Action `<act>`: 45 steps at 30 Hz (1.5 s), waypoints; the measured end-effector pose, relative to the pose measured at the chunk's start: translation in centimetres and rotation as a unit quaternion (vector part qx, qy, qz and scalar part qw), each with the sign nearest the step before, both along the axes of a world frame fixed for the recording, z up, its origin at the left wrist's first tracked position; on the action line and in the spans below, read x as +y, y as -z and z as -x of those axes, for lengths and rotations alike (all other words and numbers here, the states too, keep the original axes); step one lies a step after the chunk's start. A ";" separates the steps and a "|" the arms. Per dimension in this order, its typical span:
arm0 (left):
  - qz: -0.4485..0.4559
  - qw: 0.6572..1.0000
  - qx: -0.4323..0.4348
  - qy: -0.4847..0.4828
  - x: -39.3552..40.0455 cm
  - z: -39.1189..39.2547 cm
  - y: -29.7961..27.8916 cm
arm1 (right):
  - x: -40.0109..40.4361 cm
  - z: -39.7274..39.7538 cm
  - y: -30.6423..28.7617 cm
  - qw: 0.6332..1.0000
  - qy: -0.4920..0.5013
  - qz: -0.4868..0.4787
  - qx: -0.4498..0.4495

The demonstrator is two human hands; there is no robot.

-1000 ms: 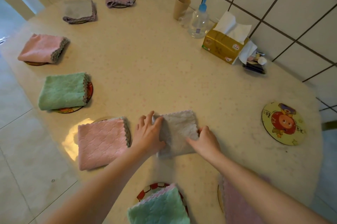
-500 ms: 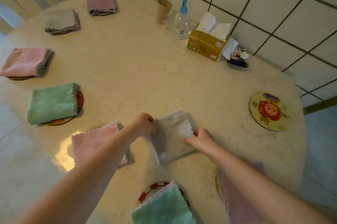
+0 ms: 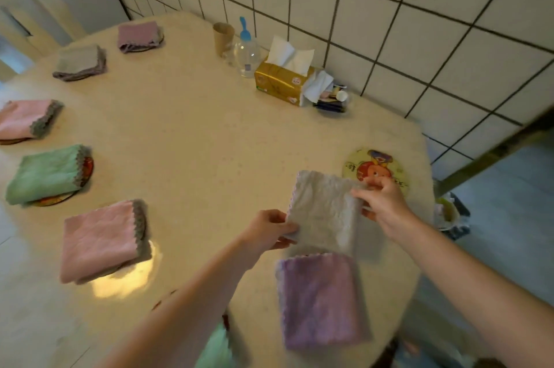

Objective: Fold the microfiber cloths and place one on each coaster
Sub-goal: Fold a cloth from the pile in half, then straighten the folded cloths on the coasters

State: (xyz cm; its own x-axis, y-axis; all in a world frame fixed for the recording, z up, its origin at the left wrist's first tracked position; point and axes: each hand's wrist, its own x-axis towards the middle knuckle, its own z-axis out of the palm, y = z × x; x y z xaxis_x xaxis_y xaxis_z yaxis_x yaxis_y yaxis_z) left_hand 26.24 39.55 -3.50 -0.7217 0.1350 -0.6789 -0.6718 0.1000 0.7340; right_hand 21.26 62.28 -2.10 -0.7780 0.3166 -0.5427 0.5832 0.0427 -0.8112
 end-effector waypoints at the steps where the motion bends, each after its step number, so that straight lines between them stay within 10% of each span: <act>1: -0.004 1.000 -0.001 -0.005 3.0 -0.3 0.0 | 2.5 0.1 -0.3 1.000 0.010 0.000 0.009; 22: 0.193 0.980 0.038 0.016 19.3 8.9 4.6 | 15.3 12.9 5.2 0.981 -0.059 -0.171 0.067; 45: 0.375 0.923 0.074 -0.039 5.7 -8.3 3.8 | 14.7 4.8 3.5 0.964 -0.096 -0.245 -0.035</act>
